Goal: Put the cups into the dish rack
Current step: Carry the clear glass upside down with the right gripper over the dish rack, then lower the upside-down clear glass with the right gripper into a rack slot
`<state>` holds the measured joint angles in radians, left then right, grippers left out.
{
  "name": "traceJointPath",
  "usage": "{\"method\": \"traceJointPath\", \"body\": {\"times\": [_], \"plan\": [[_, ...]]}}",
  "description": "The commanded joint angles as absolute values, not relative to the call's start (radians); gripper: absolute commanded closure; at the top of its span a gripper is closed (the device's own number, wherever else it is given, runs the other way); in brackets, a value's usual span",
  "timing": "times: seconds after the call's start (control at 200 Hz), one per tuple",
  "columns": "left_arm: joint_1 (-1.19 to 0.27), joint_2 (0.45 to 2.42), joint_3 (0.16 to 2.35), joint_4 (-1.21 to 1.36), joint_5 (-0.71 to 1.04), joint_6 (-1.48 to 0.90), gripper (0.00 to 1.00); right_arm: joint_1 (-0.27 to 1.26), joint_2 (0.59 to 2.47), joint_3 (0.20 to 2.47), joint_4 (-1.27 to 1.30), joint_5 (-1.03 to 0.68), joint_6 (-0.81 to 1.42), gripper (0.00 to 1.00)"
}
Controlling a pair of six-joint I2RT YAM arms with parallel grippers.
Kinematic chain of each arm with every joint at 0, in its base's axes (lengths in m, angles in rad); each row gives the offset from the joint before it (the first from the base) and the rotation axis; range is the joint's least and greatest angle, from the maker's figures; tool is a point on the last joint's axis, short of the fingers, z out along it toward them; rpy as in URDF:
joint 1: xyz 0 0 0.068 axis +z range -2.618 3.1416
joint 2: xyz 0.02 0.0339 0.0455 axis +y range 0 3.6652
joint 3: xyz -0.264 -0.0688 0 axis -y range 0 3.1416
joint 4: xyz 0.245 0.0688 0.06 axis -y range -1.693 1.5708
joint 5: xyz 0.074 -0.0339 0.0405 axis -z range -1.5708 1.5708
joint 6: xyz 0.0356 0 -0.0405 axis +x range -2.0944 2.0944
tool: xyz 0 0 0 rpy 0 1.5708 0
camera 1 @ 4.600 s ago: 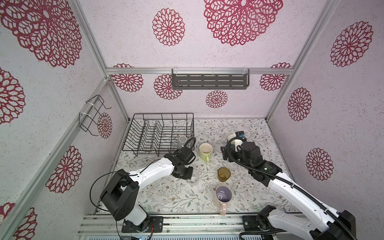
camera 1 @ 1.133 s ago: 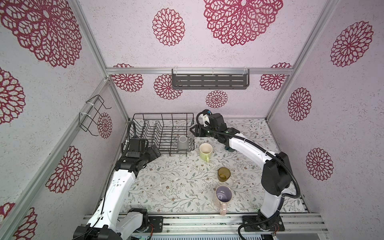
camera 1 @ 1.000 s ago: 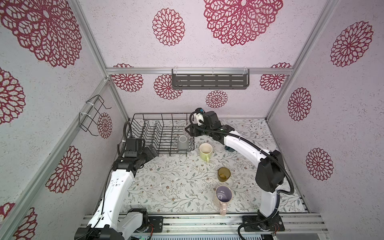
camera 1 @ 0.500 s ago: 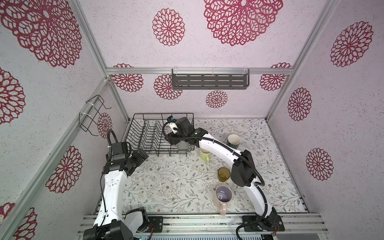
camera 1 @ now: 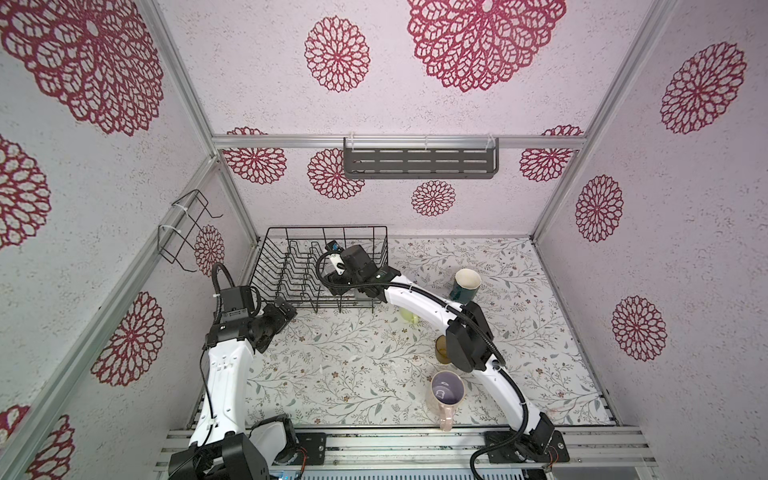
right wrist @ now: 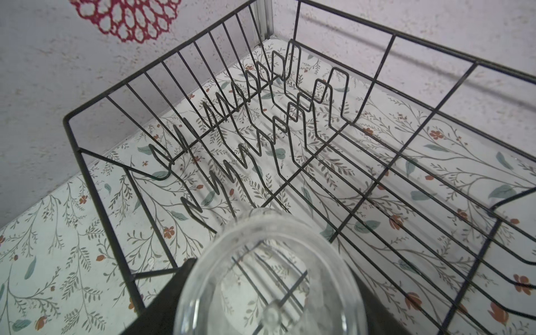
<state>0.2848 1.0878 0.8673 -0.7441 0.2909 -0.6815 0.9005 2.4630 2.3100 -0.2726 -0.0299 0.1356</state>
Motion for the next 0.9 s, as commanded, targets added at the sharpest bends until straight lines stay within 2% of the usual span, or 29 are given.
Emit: {"method": "traceJointPath", "body": {"times": [0.0,0.245,0.56,0.891], "plan": [[0.293,1.087,0.852,-0.715,0.311,-0.67,0.01,0.905,2.486,2.368,-0.188,-0.025,0.167,0.46],[0.295,1.09,0.834,-0.701,0.33,-0.671,0.0,0.91,2.541,2.402,-0.178,-0.024,0.168,0.46],[0.295,1.094,0.83,-0.698,0.334,-0.669,0.01,0.911,2.553,2.401,-0.228,-0.001,0.124,0.35],[0.295,1.091,0.824,-0.696,0.34,-0.673,0.0,0.915,2.554,2.398,-0.247,0.0,0.107,0.31]]}}
